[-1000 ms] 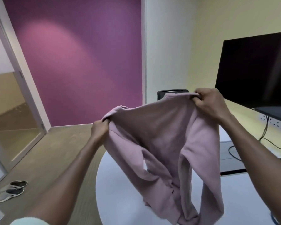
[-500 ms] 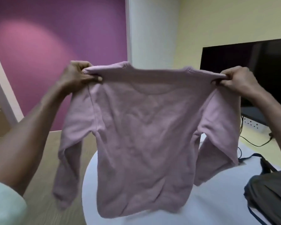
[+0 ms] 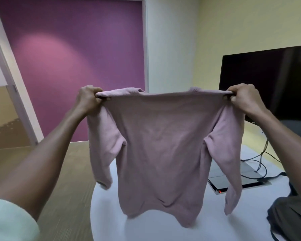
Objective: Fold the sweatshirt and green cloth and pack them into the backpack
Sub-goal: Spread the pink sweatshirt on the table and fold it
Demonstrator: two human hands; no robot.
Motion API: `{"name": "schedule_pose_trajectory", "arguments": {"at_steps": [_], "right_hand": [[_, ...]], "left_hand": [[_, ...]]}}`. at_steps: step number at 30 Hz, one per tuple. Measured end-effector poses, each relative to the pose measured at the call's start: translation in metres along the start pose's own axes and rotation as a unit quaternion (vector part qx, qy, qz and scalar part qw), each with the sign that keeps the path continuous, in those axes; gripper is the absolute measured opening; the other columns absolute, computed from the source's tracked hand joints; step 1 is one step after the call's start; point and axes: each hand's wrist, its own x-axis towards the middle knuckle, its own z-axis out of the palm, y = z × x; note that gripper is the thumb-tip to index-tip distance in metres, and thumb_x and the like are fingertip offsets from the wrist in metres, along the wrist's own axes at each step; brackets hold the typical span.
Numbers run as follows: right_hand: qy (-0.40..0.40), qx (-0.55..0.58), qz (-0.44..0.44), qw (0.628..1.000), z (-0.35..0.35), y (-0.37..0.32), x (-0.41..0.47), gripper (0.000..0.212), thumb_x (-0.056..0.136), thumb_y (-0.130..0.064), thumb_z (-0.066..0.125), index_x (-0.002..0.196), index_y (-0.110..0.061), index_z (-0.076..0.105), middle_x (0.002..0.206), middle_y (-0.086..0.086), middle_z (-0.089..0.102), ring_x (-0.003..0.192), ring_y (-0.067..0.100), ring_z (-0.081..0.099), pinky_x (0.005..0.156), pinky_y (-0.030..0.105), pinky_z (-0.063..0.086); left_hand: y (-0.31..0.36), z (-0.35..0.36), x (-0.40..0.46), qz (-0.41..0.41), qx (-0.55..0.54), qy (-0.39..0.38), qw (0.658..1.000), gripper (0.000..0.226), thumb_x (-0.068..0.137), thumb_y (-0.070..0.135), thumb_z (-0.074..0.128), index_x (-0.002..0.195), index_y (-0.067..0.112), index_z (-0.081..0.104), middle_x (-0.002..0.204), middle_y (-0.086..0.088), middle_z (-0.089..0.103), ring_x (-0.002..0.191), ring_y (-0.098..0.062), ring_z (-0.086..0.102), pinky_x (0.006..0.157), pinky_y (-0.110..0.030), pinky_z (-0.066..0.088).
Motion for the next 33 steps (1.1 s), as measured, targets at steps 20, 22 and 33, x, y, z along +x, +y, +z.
{"name": "schedule_pose_trajectory", "arguments": {"at_steps": [20,22,33], "right_hand": [[-0.037,0.512,0.051,0.857,-0.024,0.051,-0.024,0.020,0.097,-0.009,0.059,0.084,-0.020,0.071,0.072,-0.009,0.069,0.072,0.003,0.061,0.068,0.014,0.051],[-0.041,0.524,0.055,0.849,-0.024,0.056,-0.023,0.017,0.096,-0.010,0.060,0.087,-0.018,0.072,0.078,-0.005,0.070,0.077,0.006,0.062,0.074,0.018,0.052],[-0.072,0.381,0.096,0.917,0.065,0.080,0.002,0.012,0.092,-0.014,0.064,0.081,-0.010,0.067,0.077,0.007,0.055,0.073,0.016,0.046,0.063,0.029,0.035]], "left_hand": [[0.033,-0.019,-0.034,-0.047,-0.389,-0.039,0.919,0.011,0.092,0.012,0.064,0.096,0.006,0.073,0.068,0.006,0.068,0.066,-0.011,0.056,0.057,-0.022,0.043],[0.034,-0.014,-0.036,-0.053,-0.418,-0.035,0.906,0.022,0.092,0.011,0.065,0.109,-0.003,0.069,0.074,0.006,0.070,0.073,-0.012,0.059,0.065,-0.025,0.048],[0.011,0.059,-0.049,-0.159,-0.325,-0.071,0.929,0.007,0.091,0.011,0.066,0.088,0.012,0.073,0.052,0.015,0.061,0.048,-0.004,0.048,0.041,-0.015,0.035]]}}
